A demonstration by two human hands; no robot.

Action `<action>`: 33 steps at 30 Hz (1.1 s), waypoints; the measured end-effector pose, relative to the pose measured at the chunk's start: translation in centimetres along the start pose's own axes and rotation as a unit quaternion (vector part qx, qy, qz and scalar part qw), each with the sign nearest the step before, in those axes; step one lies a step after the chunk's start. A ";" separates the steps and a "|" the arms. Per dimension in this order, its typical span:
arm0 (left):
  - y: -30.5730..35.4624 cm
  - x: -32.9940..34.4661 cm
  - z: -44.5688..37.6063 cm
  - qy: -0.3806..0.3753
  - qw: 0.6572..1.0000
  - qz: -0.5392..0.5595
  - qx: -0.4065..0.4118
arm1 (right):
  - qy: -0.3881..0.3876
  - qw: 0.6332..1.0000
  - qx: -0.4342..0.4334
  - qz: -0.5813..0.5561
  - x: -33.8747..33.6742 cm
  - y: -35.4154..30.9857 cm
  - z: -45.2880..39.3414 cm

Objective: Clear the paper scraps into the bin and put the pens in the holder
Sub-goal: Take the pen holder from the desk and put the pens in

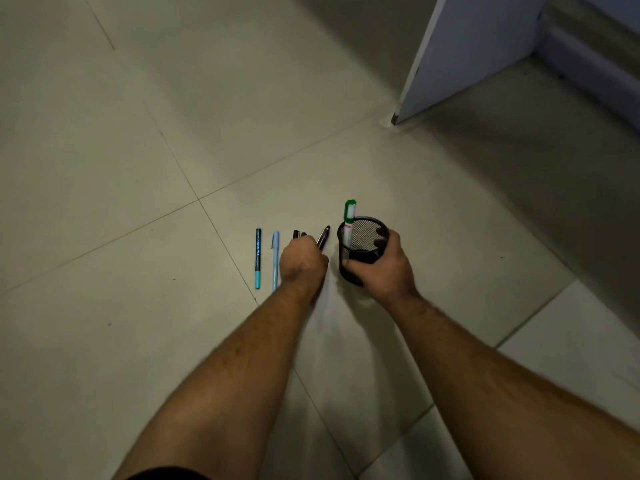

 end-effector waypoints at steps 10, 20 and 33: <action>2.7 -6.3 -0.2 -0.031 0.853 0.521 -0.007 | 0.020 1.000 0.020 0.008 0.4 -1.3 -1.3; 4.0 -5.0 1.2 -0.111 0.927 0.354 0.058 | 0.024 0.998 0.021 -0.052 0.4 -1.9 -1.3; -3.7 -1.4 -0.3 0.004 0.992 0.125 -0.016 | 0.013 0.998 0.000 -0.060 1.0 -1.0 -0.6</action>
Point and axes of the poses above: each hand's wrist, its own z-axis away from the middle knuckle, its own x-axis out of the palm, y = z × x, the point moved 3 cm from there along -z, towards the middle knuckle, and after that the axes turned 7 degrees about -x, right-handed, at the moved point
